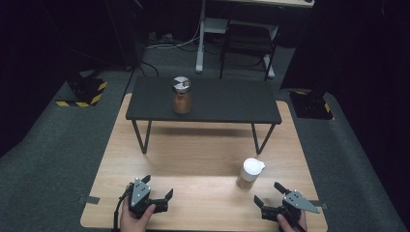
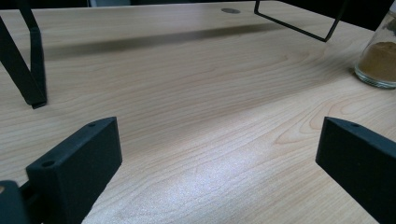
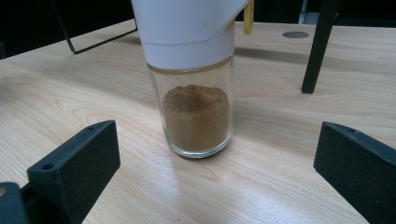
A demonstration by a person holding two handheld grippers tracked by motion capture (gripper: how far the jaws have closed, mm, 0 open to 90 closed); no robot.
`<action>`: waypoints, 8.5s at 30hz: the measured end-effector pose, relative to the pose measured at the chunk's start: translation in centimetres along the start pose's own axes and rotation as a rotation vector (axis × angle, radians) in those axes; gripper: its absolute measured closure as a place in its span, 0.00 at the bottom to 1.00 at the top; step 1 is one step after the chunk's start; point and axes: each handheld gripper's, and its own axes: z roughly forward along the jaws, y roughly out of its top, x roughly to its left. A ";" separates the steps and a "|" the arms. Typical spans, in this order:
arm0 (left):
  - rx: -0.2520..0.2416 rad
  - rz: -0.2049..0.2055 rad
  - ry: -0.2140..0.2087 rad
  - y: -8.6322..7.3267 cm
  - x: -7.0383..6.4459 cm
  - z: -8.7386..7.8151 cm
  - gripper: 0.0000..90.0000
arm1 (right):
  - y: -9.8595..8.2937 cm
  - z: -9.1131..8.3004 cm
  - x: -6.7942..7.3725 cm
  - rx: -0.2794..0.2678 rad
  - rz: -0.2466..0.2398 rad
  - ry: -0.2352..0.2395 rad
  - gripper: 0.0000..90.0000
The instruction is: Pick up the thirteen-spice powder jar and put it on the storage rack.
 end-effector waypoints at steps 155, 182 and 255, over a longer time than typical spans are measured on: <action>0.006 0.020 -0.119 0.0 1.6 -0.1 0.01 | 11.3 4.3 6.6 -0.198 -0.003 -0.092 0.34; 0.002 0.011 -0.132 -0.1 1.8 -0.1 0.01 | 16.3 6.0 6.9 -0.224 -0.039 -0.097 0.34; -0.014 -0.014 -0.158 -0.5 2.4 -0.3 0.01 | 24.9 16.6 5.5 -0.206 -0.049 -0.204 0.34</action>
